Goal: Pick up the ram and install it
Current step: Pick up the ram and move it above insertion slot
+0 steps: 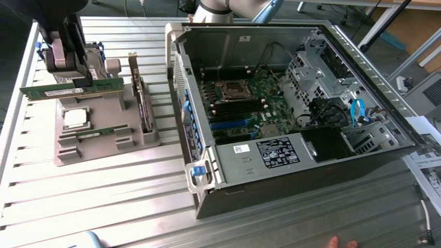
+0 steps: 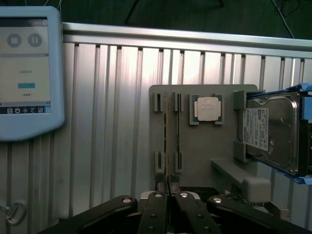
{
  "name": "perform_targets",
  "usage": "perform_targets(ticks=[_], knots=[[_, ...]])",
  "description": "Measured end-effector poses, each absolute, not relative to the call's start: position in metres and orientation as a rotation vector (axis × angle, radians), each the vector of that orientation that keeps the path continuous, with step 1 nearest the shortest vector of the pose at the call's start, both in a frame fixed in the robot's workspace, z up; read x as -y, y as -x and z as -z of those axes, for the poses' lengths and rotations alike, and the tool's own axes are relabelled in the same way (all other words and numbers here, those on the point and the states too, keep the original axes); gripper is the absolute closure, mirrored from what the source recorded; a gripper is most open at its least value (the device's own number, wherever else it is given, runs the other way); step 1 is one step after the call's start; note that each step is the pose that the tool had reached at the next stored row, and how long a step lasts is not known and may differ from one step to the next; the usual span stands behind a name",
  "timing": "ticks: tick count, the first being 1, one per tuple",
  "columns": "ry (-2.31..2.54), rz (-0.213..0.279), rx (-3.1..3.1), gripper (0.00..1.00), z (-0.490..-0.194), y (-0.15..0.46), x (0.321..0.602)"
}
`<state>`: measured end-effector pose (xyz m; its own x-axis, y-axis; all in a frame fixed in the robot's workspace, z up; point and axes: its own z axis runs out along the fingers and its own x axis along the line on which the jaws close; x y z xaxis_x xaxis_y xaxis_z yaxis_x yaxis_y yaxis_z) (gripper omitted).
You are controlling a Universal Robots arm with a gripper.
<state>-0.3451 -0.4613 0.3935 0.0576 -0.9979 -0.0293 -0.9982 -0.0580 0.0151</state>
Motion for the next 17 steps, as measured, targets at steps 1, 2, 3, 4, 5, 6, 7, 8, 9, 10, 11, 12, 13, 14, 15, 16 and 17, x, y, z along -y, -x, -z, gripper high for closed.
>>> perform_targets(ticks=[1,2,3,4,5,6,7,8,9,10,11,12,13,14,15,16,17], knots=[[2.278,-0.05,-2.15,0.88,-0.393,0.343,0.461],[2.278,-0.05,-2.15,0.88,-0.394,0.341,0.461],[2.278,-0.05,-2.15,0.88,-0.394,0.339,0.461],[2.278,-0.05,-2.15,0.88,-0.394,0.337,0.461],[2.278,-0.049,-2.15,0.88,-0.394,0.335,0.461],[2.278,-0.049,-2.15,0.88,-0.394,0.332,0.461],[2.278,-0.05,-2.15,0.88,-0.394,0.33,0.461],[2.278,-0.05,-2.15,0.88,-0.394,0.328,0.461],[2.278,-0.05,-2.15,0.88,-0.394,0.326,0.461],[2.278,-0.05,-2.15,0.88,-0.394,0.323,0.461],[2.278,-0.05,-2.15,0.88,-0.394,0.317,0.461],[2.278,-0.05,-2.15,0.88,-0.394,0.314,0.461],[2.278,-0.05,-2.15,0.88,-0.394,0.312,0.461],[2.278,-0.05,-2.15,0.88,-0.394,0.31,0.461],[2.278,-0.05,-2.15,0.88,-0.394,0.308,0.461],[2.278,-0.05,-2.15,0.88,-0.394,0.304,0.461],[2.278,-0.05,-2.15,0.88,-0.394,0.302,0.461]])
